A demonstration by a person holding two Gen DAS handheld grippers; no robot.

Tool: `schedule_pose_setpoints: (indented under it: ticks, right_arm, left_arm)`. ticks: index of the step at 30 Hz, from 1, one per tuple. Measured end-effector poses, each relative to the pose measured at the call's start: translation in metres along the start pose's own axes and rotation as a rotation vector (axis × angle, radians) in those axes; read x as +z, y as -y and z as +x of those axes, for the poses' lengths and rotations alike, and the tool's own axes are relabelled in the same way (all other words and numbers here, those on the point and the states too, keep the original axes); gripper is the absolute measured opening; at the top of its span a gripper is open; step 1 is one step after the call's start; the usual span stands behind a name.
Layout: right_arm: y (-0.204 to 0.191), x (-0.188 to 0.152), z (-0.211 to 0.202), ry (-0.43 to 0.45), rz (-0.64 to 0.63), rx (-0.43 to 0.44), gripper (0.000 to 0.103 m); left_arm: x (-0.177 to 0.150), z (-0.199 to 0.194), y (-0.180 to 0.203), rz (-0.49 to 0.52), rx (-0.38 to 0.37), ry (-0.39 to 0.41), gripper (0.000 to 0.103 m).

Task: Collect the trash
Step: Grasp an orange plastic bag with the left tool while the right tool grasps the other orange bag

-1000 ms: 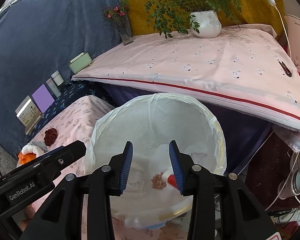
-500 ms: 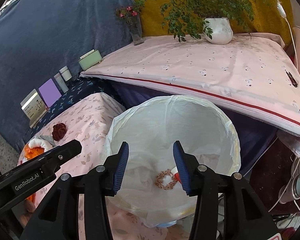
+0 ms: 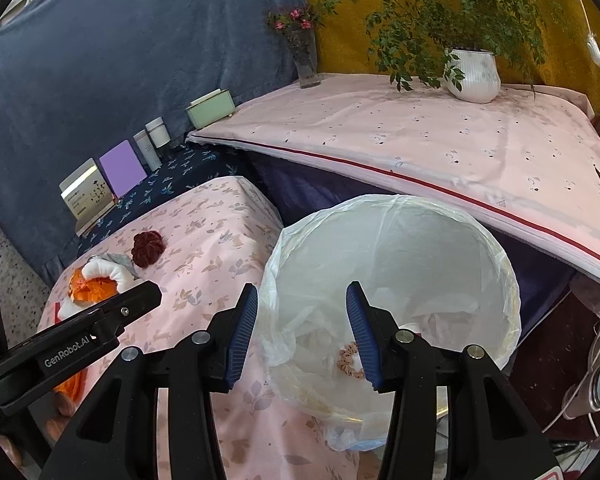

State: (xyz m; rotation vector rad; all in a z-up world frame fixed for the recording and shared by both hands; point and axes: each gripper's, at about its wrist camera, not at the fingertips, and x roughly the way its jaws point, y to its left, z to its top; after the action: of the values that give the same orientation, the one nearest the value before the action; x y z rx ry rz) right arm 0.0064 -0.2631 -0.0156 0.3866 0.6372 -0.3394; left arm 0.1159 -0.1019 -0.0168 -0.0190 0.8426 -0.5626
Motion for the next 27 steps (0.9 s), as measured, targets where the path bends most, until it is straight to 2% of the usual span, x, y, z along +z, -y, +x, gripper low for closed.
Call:
schedule_pose_setpoints:
  ticks: [3, 6, 13, 18, 24, 27]
  right_arm:
    - [-0.011, -0.001, 0.0, -0.003, -0.016, 0.007, 0.047]
    - [-0.022, -0.003, 0.0, -0.005, -0.03, 0.021, 0.051]
    - [-0.056, -0.01, 0.003, -0.027, -0.082, 0.061, 0.051]
    - [-0.08, -0.016, 0.006, -0.045, -0.111, 0.096, 0.051]
    - [-0.111, -0.027, 0.011, -0.072, -0.153, 0.131, 0.051]
    - [-0.127, -0.032, 0.014, -0.085, -0.176, 0.149, 0.051]
  left_arm:
    - [-0.001, -0.004, -0.015, -0.033, 0.027, 0.004, 0.06]
    - [-0.004, -0.01, -0.032, -0.063, 0.053, 0.009, 0.061]
    - [-0.015, -0.025, -0.079, -0.146, 0.129, 0.015, 0.065]
    - [-0.028, -0.036, -0.114, -0.192, 0.214, 0.015, 0.073]
    - [-0.042, -0.048, -0.157, -0.272, 0.284, -0.001, 0.076]
    - [-0.049, -0.055, -0.172, -0.284, 0.354, 0.005, 0.081]
